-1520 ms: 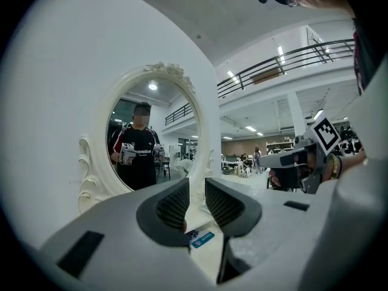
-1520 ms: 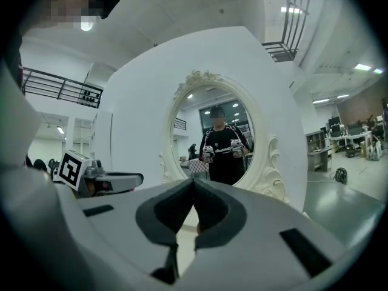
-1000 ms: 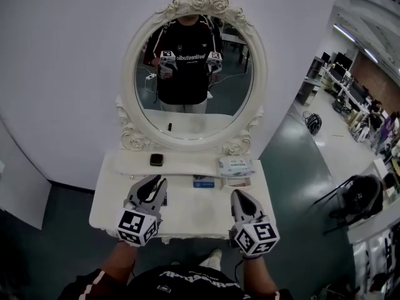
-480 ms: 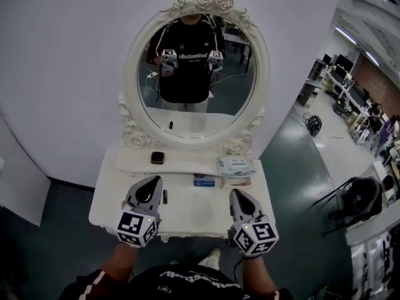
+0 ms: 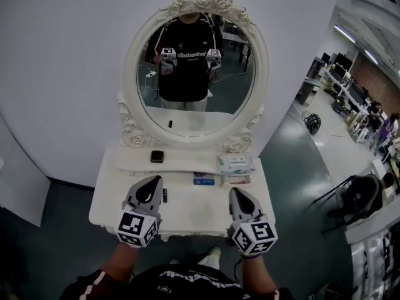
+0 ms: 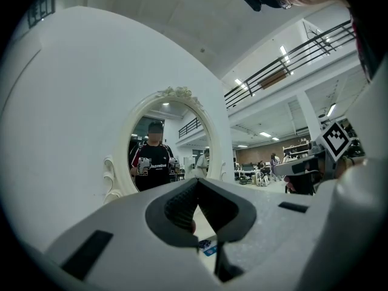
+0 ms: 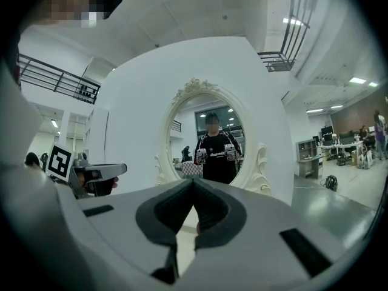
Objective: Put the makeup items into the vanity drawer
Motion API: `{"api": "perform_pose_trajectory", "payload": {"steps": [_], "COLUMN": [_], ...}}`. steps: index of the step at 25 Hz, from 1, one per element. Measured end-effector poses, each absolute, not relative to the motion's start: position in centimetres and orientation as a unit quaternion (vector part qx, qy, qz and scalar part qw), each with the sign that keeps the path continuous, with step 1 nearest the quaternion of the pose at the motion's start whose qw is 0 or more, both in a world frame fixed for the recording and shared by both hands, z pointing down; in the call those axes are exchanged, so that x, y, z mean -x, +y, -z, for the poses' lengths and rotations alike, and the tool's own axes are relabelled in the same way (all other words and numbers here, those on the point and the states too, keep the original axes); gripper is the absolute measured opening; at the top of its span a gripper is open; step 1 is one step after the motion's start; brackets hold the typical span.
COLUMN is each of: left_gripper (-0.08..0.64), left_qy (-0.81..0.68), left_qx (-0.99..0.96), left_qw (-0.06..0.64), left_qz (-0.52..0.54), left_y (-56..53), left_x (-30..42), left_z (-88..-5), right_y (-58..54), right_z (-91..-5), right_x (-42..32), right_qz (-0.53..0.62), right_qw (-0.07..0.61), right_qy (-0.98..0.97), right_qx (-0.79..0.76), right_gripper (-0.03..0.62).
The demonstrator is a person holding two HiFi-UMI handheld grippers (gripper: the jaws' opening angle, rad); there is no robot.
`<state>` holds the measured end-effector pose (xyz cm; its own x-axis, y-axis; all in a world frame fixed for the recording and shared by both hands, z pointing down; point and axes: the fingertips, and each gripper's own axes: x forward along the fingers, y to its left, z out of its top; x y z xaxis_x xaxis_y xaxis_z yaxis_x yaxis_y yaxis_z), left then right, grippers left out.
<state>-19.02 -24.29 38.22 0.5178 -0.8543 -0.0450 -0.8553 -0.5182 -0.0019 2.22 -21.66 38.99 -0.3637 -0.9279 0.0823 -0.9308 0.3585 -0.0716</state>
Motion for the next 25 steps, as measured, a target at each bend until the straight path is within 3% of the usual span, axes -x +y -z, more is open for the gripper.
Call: {"api": "perform_pose_trajectory", "payload": {"steps": [25], "left_gripper": [0.005], "left_qy": [0.488], "left_qx": [0.872], "left_qw": [0.012], "left_qz": [-0.028], "left_y": [-24.16], "left_x": [19.10], "left_z": [-37.84], "right_y": [-21.39], "right_z": [-38.81], "right_x": [-1.97], "right_qz": [-0.051], "right_qw": [0.018], "right_qy": [-0.825], "right_qx": [-0.563], "right_gripper": [0.003]}}
